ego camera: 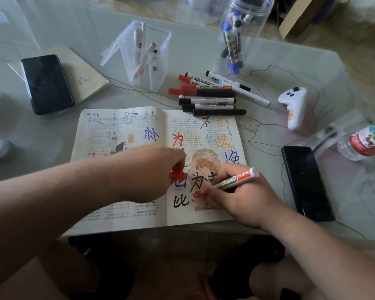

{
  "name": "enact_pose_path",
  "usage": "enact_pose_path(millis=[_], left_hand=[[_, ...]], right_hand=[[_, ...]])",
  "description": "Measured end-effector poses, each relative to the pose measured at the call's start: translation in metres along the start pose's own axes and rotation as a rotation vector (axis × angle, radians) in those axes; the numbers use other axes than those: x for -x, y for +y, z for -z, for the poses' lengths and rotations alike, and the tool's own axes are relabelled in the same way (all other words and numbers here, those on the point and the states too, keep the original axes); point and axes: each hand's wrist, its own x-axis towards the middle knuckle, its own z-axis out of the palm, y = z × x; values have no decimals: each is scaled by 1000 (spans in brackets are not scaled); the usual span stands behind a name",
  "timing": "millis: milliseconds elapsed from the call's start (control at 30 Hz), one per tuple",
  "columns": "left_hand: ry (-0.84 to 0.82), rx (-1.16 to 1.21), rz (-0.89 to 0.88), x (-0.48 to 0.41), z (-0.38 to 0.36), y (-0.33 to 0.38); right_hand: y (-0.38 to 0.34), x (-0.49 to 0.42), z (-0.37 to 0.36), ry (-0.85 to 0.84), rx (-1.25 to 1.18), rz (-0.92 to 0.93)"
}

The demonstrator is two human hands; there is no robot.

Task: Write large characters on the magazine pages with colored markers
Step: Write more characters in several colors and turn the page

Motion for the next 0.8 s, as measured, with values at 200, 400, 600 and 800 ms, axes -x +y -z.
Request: enact_pose_path(millis=[200, 400, 600, 800], left_hand=[[10, -10, -2, 0, 1, 2], [15, -23, 0, 0, 1, 2], [24, -32, -1, -1, 0, 2], [22, -28, -3, -1, 0, 2]], right_hand=[[-1, 3, 0, -65, -20, 43], [-2, 5, 0, -61, 33, 85], [-6, 7, 0, -140, 31, 57], [-9, 8, 0, -141, -1, 63]])
